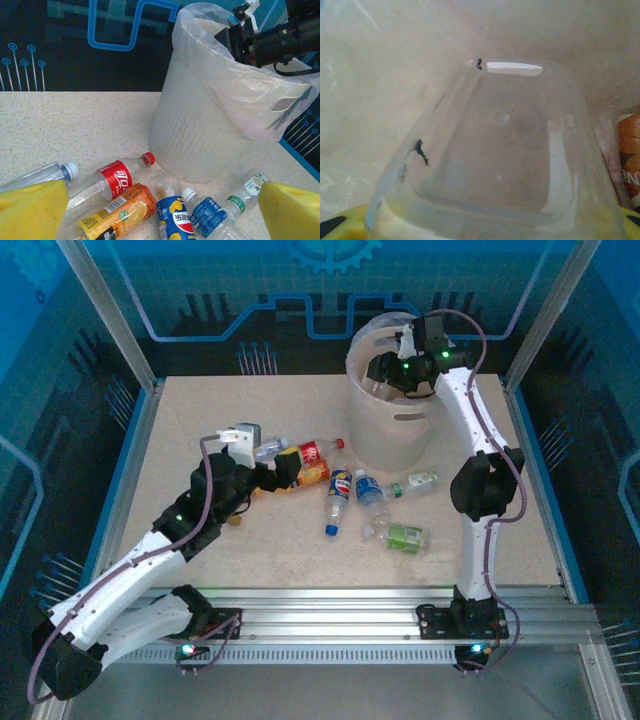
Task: Put the plastic bottles in the bin
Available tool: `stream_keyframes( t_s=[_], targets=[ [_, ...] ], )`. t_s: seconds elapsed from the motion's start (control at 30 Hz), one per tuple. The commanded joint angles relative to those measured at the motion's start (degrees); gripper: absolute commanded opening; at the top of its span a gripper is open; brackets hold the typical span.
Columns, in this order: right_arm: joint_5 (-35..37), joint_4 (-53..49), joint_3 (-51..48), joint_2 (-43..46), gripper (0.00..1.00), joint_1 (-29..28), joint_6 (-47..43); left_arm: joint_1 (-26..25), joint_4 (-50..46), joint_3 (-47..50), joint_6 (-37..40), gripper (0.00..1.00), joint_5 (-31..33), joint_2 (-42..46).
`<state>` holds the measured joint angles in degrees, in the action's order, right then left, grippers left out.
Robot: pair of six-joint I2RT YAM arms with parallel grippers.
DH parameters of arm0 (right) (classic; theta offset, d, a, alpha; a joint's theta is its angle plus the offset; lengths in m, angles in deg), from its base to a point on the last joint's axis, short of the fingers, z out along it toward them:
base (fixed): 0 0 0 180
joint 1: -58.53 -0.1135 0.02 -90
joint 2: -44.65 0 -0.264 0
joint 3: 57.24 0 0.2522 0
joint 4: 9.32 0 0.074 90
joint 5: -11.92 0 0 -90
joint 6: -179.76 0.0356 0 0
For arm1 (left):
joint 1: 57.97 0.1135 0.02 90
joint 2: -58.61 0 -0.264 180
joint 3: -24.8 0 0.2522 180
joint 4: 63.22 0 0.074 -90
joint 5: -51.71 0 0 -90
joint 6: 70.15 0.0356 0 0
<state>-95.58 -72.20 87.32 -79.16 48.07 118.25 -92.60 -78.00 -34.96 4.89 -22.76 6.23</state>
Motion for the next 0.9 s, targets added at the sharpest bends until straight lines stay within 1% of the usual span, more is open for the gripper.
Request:
stream_keyframes(
  t_s=[0.0,0.17,0.27,0.33,0.37,0.47,0.6,0.77,0.87],
  targets=[
    [-1.7,-3.4,0.2,-1.7,0.58,0.5,-1.4,0.5,-1.9,-0.8,-0.7,0.99,1.8,-0.4],
    [-1.0,-5.3,2.3,-2.5,0.74,0.5,-2.5,0.6,-4.4,-2.1,-1.2,0.99,3.0,-1.6],
    [-0.7,-6.4,5.0,-2.3,0.85,0.6,-3.1,0.8,-6.5,-2.9,-1.5,0.99,3.7,-2.3],
    [0.0,-7.5,7.0,-2.1,0.91,0.7,-3.5,1.0,-8.5,-3.8,-2.1,0.99,4.9,-2.8],
    [0.4,-7.8,7.9,-1.7,0.99,0.7,-3.8,1.1,-9.6,-4.1,-2.6,0.99,5.6,-3.1],
    [1.6,-8.6,10.0,-0.5,0.99,0.7,-4.1,2.2,-12.0,-4.5,-4.0,0.99,6.3,-3.6],
    [4.4,-9.8,11.7,1.9,1.0,0.6,-4.9,4.8,-16.0,-5.5,-5.7,0.99,5.4,-4.5],
    [7.7,-11.0,11.3,6.1,1.0,0.7,-5.8,8.0,-23.3,-7.8,-5.9,0.99,5.6,-6.7],
    [10.5,-11.2,8.9,9.6,1.0,0.5,-6.2,10.2,-27.5,-8.8,-5.1,0.99,5.5,-8.0]
  ],
)
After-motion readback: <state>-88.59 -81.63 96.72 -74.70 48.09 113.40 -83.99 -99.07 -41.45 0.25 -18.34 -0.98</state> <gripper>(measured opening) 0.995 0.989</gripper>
